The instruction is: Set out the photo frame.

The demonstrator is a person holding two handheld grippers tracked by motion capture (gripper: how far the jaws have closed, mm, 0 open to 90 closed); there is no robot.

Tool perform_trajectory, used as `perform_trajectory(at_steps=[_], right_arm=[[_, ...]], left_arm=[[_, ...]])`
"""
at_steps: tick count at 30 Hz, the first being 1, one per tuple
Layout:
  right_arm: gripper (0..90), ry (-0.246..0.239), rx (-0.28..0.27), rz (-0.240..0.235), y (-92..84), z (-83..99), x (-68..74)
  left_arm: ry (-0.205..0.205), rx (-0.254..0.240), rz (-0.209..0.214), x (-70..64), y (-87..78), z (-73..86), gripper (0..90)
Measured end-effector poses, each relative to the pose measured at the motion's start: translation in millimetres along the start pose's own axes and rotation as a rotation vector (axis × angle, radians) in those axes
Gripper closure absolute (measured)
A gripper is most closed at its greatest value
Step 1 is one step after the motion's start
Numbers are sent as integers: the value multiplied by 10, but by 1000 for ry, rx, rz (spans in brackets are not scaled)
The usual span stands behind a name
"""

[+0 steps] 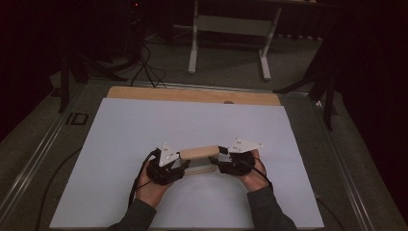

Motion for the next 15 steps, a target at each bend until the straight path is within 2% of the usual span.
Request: perform_trajectory(at_steps=[7, 15], right_arm=[[518, 12, -9, 17, 16, -14, 12], [530, 25, -13, 29, 40, -28, -12]], left_arm=[[35, -2, 13, 94, -3, -78, 540], [36, -1, 47, 198, 41, -109, 529]])
Point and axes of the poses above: each handheld gripper's, and its own axes: y roughly forward along the jaws, z roughly out of its underside, x roughly to its left, the point moved 5 cm from there along y, roughly forward along the jaws, and after that the axes turned 8 degrees about z, right-handed, at the moved point
